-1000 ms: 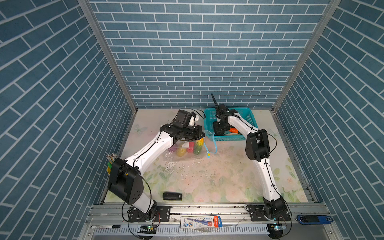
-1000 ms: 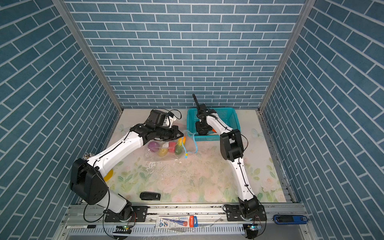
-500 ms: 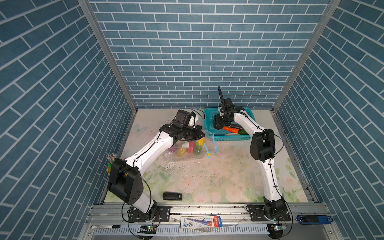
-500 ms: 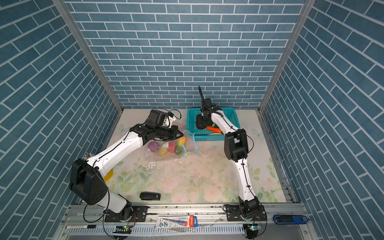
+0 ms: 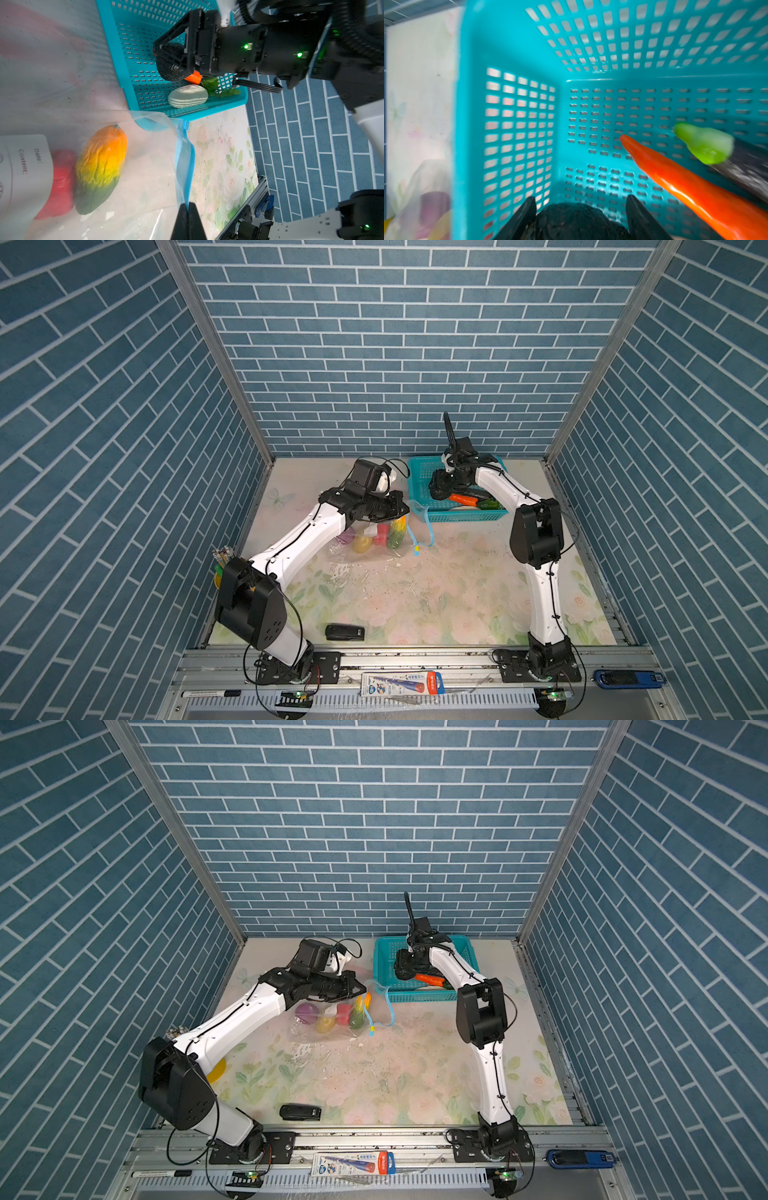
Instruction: Place the food in the zip-top bag and seal the zipper
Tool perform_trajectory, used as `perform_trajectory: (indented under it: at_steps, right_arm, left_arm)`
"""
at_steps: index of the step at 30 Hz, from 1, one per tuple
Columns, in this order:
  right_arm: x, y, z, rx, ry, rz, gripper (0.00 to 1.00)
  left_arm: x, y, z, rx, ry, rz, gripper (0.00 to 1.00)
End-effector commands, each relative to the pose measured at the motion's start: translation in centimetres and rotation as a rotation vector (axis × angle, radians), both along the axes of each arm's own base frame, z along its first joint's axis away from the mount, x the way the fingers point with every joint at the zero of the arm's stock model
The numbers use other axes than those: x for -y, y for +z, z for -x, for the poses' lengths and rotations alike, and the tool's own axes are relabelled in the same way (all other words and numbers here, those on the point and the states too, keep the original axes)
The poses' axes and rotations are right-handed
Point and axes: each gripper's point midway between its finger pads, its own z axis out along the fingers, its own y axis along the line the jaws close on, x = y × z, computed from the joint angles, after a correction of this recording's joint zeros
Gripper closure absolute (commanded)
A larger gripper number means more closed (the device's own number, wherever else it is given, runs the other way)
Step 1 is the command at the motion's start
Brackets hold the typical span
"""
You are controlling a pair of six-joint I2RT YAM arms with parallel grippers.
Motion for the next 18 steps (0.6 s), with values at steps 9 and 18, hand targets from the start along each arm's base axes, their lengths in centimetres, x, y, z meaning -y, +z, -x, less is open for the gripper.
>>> perform_trajectory:
  at_steps: [9,18]
  right_arm:
    - [0.6,7.4,3.8,0.126,0.012,-0.138,0.41]
    - [1.8,8.8,9.9,0.121,0.028,-0.187,0.42]
  left_arm:
    - [-0.5,0.9,0.2,0.027,0.006,0.008,1.00]
    - [-0.3,0.8,0.0,0.020,0.010,0.023,1.00]
